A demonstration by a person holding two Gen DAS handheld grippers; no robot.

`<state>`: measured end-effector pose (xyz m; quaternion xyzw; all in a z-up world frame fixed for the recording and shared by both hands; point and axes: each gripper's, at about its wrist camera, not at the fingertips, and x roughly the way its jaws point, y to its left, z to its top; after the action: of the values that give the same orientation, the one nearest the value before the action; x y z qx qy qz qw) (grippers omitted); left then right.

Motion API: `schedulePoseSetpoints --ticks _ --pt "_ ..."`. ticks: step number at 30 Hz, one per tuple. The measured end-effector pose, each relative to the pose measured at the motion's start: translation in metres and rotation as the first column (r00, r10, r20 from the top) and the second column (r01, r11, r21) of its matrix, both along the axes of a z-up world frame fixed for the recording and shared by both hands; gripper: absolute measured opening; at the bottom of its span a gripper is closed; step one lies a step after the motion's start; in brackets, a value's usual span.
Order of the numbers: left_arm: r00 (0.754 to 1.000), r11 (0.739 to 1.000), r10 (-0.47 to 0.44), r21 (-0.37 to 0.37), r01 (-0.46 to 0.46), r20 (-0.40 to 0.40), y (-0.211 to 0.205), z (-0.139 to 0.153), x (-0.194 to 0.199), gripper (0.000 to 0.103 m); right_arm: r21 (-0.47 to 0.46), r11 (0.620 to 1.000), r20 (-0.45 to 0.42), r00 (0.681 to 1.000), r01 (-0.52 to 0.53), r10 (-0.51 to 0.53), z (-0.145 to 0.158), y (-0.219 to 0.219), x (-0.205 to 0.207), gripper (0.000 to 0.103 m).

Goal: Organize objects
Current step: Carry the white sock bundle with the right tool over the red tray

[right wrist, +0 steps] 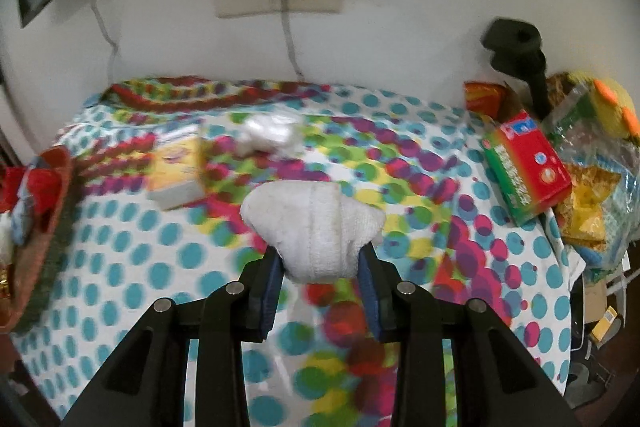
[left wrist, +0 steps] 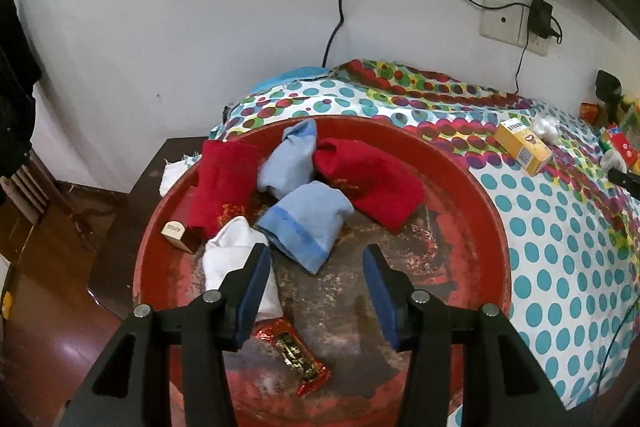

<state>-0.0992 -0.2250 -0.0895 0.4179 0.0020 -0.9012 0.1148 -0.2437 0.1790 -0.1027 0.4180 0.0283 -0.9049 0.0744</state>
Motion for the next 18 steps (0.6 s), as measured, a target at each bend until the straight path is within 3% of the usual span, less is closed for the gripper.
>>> schedulePoseSetpoints --ticks 7,18 --pt "1.000 0.999 0.002 0.040 -0.002 -0.008 -0.008 0.003 0.002 0.050 -0.028 0.990 -0.012 0.990 -0.139 0.139 0.021 -0.062 0.028 0.033" --pt "1.000 0.997 0.010 0.081 -0.009 -0.011 -0.024 0.006 0.008 0.050 -0.062 0.931 0.010 0.932 -0.360 0.361 0.021 -0.173 0.072 0.033"
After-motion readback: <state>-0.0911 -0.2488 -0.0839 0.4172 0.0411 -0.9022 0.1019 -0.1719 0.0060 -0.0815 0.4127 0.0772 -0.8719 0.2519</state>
